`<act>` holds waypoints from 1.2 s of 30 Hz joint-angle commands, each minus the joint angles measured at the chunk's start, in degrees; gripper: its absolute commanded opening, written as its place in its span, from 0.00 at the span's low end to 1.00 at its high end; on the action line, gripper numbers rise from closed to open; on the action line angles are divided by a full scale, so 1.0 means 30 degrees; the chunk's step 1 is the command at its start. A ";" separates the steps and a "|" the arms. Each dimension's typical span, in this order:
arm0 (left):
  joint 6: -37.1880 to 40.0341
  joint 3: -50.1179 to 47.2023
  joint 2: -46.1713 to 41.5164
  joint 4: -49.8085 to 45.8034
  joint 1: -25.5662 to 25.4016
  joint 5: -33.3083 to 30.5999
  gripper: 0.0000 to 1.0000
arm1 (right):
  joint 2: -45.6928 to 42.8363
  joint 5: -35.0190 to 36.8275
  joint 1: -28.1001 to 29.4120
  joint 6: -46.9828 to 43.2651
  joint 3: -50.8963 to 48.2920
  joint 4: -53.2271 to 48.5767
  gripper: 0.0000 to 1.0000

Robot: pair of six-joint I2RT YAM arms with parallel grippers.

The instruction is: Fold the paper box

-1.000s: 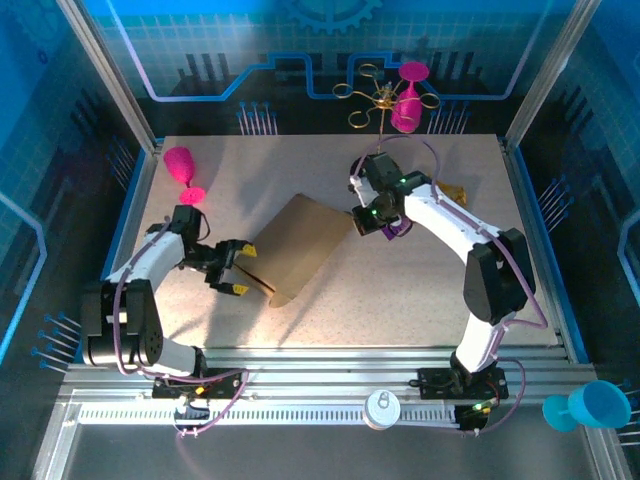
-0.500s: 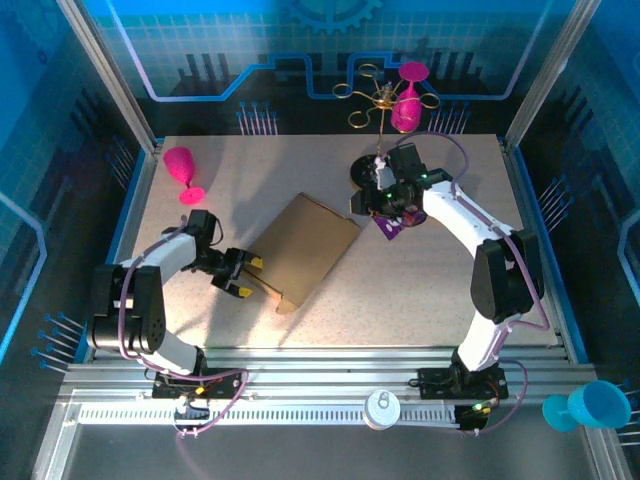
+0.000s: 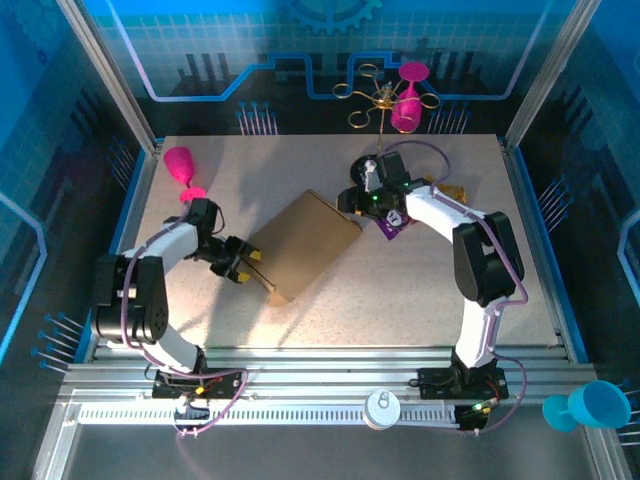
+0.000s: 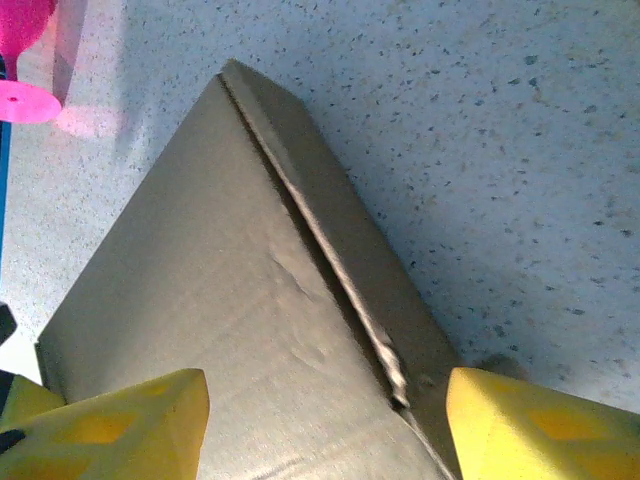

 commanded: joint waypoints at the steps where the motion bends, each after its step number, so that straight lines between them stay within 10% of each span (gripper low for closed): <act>1: 0.2296 0.1478 0.0984 -0.1489 0.0013 -0.1808 0.50 | 0.0536 0.0799 0.0289 0.1194 -0.0552 0.2612 0.65; 22: 0.5976 0.4950 0.4048 -0.1819 -0.0572 -0.0660 0.69 | -0.4104 0.0994 0.0388 0.5594 -0.7354 0.2057 0.50; 36: 0.7439 0.4189 0.3303 -0.0424 -0.0629 0.0277 0.71 | -0.3214 -0.2711 -0.2237 0.3768 -0.6417 0.2257 0.62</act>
